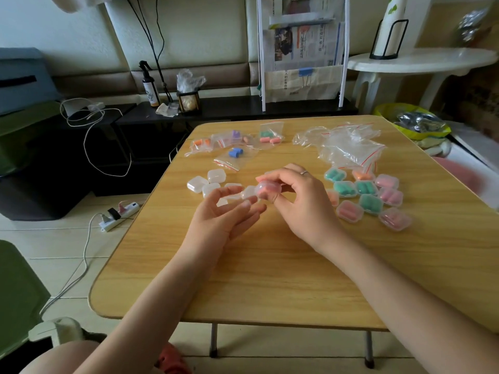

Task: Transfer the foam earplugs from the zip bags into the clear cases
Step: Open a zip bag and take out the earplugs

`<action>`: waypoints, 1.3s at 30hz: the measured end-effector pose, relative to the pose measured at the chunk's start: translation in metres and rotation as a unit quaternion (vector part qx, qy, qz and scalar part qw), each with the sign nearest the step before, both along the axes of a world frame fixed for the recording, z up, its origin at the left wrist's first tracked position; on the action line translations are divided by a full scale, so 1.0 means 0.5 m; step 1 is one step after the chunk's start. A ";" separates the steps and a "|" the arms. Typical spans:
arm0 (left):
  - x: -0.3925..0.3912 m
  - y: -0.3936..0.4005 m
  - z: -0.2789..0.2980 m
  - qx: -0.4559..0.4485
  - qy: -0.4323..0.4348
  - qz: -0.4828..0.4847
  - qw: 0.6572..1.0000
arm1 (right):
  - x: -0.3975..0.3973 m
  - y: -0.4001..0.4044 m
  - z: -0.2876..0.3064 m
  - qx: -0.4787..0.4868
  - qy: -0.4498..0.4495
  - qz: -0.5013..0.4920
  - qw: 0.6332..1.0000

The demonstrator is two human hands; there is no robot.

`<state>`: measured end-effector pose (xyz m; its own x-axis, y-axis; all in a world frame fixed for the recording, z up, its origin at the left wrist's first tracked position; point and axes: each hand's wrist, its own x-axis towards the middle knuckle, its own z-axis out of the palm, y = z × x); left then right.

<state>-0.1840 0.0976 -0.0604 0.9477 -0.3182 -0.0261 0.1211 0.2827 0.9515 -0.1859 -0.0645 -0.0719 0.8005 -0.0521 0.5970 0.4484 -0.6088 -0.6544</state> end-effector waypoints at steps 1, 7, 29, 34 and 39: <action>0.003 -0.001 -0.005 0.067 -0.071 0.039 0.994 | 0.000 -0.007 0.001 -0.013 -0.004 -0.015 1.000; 0.015 0.000 -0.033 0.420 -0.364 0.111 0.824 | -0.056 -0.065 -0.003 -0.058 0.021 -0.071 0.996; 0.016 0.010 -0.037 0.522 -0.296 0.119 0.791 | -0.018 -0.070 0.032 -0.229 0.108 -0.076 0.964; 0.020 0.007 -0.037 0.507 -0.283 0.126 0.804 | 0.160 -0.054 0.059 -0.258 0.165 -0.090 0.948; 0.024 0.004 -0.039 0.509 -0.317 0.107 0.793 | 0.320 -0.047 0.039 -0.277 0.224 -0.118 0.927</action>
<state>-0.1718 0.0995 -0.0797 0.9025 -0.2678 0.3374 -0.4199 -0.7215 0.5505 -0.0260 -0.0879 -0.0523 0.9797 -0.0426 0.1961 0.0186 -0.9538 -0.2999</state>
